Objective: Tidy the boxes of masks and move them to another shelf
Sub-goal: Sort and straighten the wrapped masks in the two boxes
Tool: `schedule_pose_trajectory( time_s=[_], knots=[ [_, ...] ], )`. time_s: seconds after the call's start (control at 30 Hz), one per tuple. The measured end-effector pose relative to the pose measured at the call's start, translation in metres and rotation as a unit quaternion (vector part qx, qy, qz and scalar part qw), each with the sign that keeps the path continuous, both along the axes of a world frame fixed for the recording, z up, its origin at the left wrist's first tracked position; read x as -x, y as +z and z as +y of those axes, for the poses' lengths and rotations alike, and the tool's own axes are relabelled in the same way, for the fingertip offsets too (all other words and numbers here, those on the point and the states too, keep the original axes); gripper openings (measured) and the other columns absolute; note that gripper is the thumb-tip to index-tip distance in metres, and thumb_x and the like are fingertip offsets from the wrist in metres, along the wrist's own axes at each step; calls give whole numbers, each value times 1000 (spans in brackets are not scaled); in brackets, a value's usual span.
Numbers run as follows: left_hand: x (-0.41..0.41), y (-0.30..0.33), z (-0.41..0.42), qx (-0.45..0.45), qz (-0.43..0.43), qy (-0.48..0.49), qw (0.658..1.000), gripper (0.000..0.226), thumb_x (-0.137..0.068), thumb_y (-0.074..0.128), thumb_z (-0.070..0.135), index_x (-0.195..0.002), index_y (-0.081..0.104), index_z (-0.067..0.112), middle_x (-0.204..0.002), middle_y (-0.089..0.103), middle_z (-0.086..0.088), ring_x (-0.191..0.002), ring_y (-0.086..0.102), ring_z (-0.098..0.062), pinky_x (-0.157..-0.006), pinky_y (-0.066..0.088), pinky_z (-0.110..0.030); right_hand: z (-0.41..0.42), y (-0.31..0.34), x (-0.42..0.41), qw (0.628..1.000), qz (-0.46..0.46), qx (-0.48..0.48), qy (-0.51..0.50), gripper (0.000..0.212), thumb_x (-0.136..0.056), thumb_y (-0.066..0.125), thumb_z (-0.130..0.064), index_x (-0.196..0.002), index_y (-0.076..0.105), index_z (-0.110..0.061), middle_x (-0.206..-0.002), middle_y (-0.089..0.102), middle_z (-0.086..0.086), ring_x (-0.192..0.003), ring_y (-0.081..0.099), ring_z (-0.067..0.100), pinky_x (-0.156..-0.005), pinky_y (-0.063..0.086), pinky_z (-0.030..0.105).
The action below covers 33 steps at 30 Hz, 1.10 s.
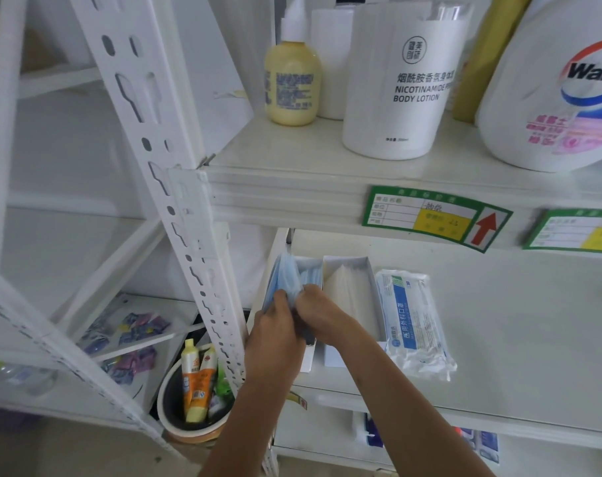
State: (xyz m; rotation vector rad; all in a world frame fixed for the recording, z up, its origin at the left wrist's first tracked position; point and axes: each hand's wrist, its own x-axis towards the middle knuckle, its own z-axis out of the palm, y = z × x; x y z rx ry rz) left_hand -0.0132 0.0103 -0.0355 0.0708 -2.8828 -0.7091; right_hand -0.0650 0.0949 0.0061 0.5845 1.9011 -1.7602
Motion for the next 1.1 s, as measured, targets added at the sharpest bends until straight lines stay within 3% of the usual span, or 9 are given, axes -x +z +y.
schedule_pose_trajectory(
  time_s=[0.1, 0.2, 0.3, 0.43, 0.53, 0.67, 0.87, 0.97, 1.1],
  knots=[
    [-4, -1, -2, 2, 24, 0, 1000, 47, -93, 65, 17, -135, 44, 15, -126, 53, -7, -99, 66, -23, -81, 61, -39, 1, -3, 2, 992, -34, 106, -61, 24, -102, 43, -10, -81, 55, -5, -83, 59, 14, -74, 59, 25, -70, 50, 35],
    [-6, -3, -3, 35, 25, 0, 999, 51, -93, 68, 19, -138, 43, 17, -126, 48, -5, -99, 66, -20, -81, 58, -32, -1, -9, -1, 971, -59, 203, -110, 28, -99, 51, -26, -94, 60, 0, -98, 67, 18, -97, 66, 36, -80, 55, 40],
    [-1, -1, -4, 56, 6, -5, 998, 54, -93, 69, 23, -139, 40, 19, -126, 52, -3, -101, 65, -16, -81, 56, -28, -1, -17, 1, 993, 21, 104, -48, 27, -101, 44, -16, -110, 63, 0, -111, 67, 19, -115, 63, 38, -96, 55, 43],
    [3, 3, -1, 61, -16, -2, 998, 54, -94, 69, 26, -136, 37, 21, -116, 57, -2, -99, 65, -16, -79, 58, -30, 6, -17, 6, 993, 110, -31, -26, 26, -102, 44, -11, -113, 67, -4, -110, 69, 19, -99, 68, 31, -89, 59, 45],
    [5, 2, 0, 37, -15, -1, 999, 63, -94, 67, 22, -144, 28, 22, -117, 59, -4, -100, 66, -20, -80, 60, -36, 11, -17, 5, 986, 116, 51, -111, 39, -106, 43, -35, -109, 69, -7, -100, 72, 14, -85, 68, 24, -79, 59, 38],
    [5, -1, 0, -11, 19, -45, 999, 81, -90, 71, 24, -151, 18, 24, -137, 46, -6, -118, 59, -20, -90, 56, -31, 14, -22, 1, 994, 100, 13, -43, 42, -102, 49, -43, -124, 62, -9, -120, 66, 15, -110, 65, 31, -98, 54, 46],
    [-2, -6, -2, -99, 63, -101, 988, 54, -87, 65, 14, -137, 42, 13, -137, 52, -10, -121, 55, -29, -97, 51, -41, 7, -11, 2, 989, 110, -67, 69, 18, -101, 42, -16, -105, 57, -7, -107, 62, 13, -95, 61, 27, -85, 54, 41],
    [1, -14, -5, -53, 45, -100, 993, 41, -94, 60, 15, -132, 50, 9, -131, 55, -10, -118, 56, -25, -100, 49, -36, 4, -7, 1, 992, 78, -74, 73, 20, -100, 39, -7, -111, 54, 0, -103, 60, 17, -90, 61, 31, -75, 57, 38],
    [-4, -19, -6, -34, 78, -131, 988, 45, -89, 70, 13, -131, 57, 4, -127, 59, -12, -118, 58, -25, -106, 51, -38, 3, -14, -10, 957, 199, -196, 75, 35, -99, 41, -11, -134, 47, -8, -116, 58, 9, -97, 57, 21, -81, 52, 28]
  ],
)
